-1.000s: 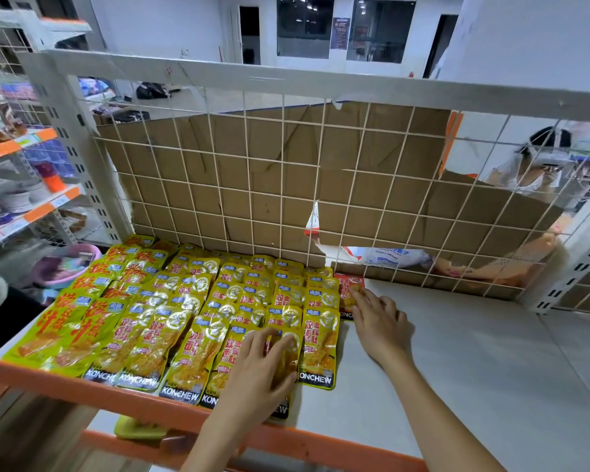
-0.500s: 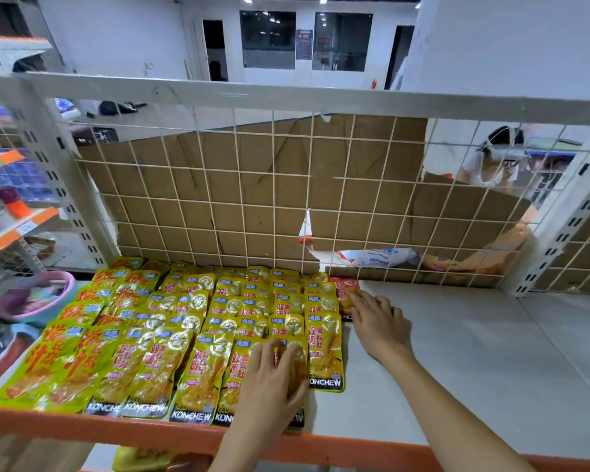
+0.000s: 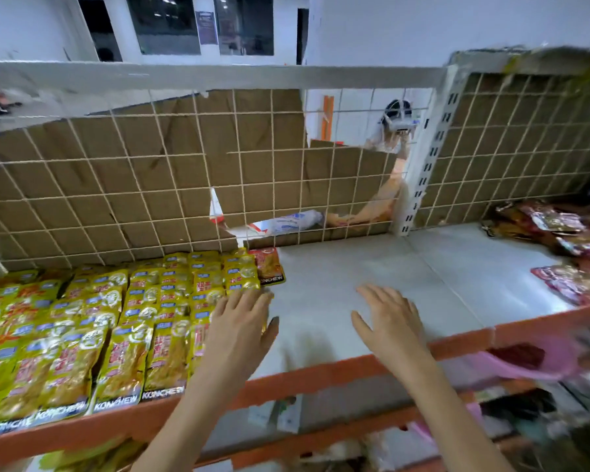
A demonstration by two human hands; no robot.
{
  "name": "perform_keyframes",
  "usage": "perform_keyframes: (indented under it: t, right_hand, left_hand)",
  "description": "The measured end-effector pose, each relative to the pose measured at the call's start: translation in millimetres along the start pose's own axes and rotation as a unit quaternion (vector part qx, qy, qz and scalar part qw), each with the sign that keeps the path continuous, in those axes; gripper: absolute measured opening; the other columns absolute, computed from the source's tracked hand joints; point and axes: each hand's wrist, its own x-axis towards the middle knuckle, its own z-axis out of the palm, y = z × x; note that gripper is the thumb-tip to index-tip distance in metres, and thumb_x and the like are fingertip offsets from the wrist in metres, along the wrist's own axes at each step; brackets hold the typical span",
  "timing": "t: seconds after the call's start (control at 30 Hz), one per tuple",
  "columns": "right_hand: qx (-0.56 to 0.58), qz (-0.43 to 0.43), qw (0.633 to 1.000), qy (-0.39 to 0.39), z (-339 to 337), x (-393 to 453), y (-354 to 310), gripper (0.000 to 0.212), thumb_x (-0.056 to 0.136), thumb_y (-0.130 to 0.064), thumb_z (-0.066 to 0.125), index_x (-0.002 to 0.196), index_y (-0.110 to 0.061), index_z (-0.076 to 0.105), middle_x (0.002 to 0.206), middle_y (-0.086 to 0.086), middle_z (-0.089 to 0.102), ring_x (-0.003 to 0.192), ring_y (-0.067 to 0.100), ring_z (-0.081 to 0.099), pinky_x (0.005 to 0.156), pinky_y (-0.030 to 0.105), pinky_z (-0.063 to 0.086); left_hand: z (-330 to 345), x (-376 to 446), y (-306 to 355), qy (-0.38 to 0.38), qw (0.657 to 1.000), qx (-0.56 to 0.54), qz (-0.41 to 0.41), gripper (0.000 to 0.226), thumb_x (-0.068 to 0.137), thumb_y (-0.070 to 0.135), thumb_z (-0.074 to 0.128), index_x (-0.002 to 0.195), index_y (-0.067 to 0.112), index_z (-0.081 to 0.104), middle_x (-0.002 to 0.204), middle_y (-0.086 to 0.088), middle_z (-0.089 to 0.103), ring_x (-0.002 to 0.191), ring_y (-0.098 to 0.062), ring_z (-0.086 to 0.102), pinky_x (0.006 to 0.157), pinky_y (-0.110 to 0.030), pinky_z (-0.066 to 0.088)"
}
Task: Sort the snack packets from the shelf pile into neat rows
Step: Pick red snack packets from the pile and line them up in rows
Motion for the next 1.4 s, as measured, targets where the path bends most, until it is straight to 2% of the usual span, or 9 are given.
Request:
perform_keyframes:
  t: [0.2,0.57,0.7,0.87,1.0,1.1,1.27,1.33,1.4]
  right_hand:
    - [0.027,0.104,0.994,0.008,-30,-110,90,0.042,0.082,-0.026,0.071,0.120,-0.013,0.062,0.121,0.004,0.064,0.114,0.026,0.057,0.091,0.040,0.046]
    - [0.014,0.206,0.978,0.018,-94,-224,221,0.038,0.083,-0.028,0.068,0.118,-0.016,0.060,0.116,0.000,0.063,0.111,0.022,0.057,0.091,0.035,0.045]
    - [0.014,0.241,0.970,0.019,-106,-234,257,0.040,0.089,-0.033,0.060,0.126,-0.020,0.055,0.124,-0.004,0.059,0.118,0.018,0.052,0.097,0.028,0.039]
    - [-0.001,0.259,0.965,0.024,-107,-221,306,0.041,0.091,-0.038,0.057,0.129,-0.023,0.052,0.128,-0.008,0.056,0.122,0.014,0.050,0.102,0.029,0.037]
    - [0.017,0.261,0.965,0.022,-109,-184,360,0.043,0.095,-0.042,0.046,0.136,-0.027,0.043,0.135,-0.013,0.048,0.127,0.007,0.040,0.104,0.023,0.031]
    - [0.016,0.258,0.965,0.040,-117,-143,401,0.041,0.095,-0.041,0.047,0.133,-0.024,0.048,0.131,-0.010,0.053,0.124,0.009,0.044,0.104,0.025,0.034]
    - [0.019,0.252,0.967,0.043,-134,-68,468,0.041,0.096,-0.041,0.046,0.133,-0.023,0.048,0.130,-0.009,0.054,0.121,0.009,0.046,0.102,0.025,0.038]
    - [0.031,0.255,0.965,0.055,-140,-41,491,0.038,0.096,-0.040,0.047,0.130,-0.022,0.051,0.126,-0.008,0.056,0.117,0.012,0.049,0.098,0.026,0.041]
    - [0.045,0.267,0.961,0.059,-144,-14,514,0.034,0.096,-0.037,0.047,0.126,-0.022,0.053,0.121,-0.006,0.058,0.113,0.014,0.049,0.094,0.027,0.041]
  left_hand:
    - [18,-2,129,-0.072,0.991,-0.087,0.068,0.043,0.078,0.040,0.042,0.098,0.016,0.072,0.095,-0.001,0.068,0.087,-0.023,0.066,0.077,-0.032,0.048]
    - [40,-7,330,-0.187,0.967,-0.121,0.127,0.045,0.068,0.043,0.041,0.093,0.019,0.071,0.089,0.001,0.067,0.083,-0.024,0.066,0.069,-0.032,0.053]
    - [47,5,385,-0.188,0.954,-0.155,0.173,0.033,0.066,0.040,0.059,0.087,0.017,0.070,0.081,0.000,0.067,0.075,-0.024,0.067,0.061,-0.034,0.054]
    - [68,44,433,-0.207,0.945,-0.162,0.196,0.037,0.071,0.046,0.045,0.086,0.022,0.070,0.082,0.006,0.067,0.074,-0.018,0.067,0.061,-0.031,0.054]
    - [105,97,465,-0.197,0.939,-0.222,0.176,0.052,0.077,0.051,0.037,0.104,0.020,0.068,0.099,0.002,0.067,0.094,-0.022,0.063,0.080,-0.036,0.050]
    - [124,146,488,-0.162,0.942,-0.234,0.180,0.057,0.079,0.054,0.031,0.108,0.019,0.066,0.102,-0.001,0.066,0.098,-0.025,0.060,0.082,-0.038,0.046]
    - [156,234,513,-0.167,0.945,-0.239,0.151,0.048,0.090,0.050,0.045,0.126,0.021,0.056,0.122,-0.001,0.059,0.116,-0.022,0.051,0.092,-0.033,0.040]
    - [166,265,523,-0.155,0.948,-0.239,0.140,0.040,0.092,0.043,0.051,0.123,0.018,0.058,0.120,-0.001,0.060,0.114,-0.020,0.052,0.091,-0.032,0.041]
    - [176,292,531,-0.150,0.949,-0.254,0.116,0.032,0.092,0.038,0.053,0.105,0.012,0.066,0.103,-0.003,0.065,0.096,-0.019,0.059,0.079,-0.033,0.046]
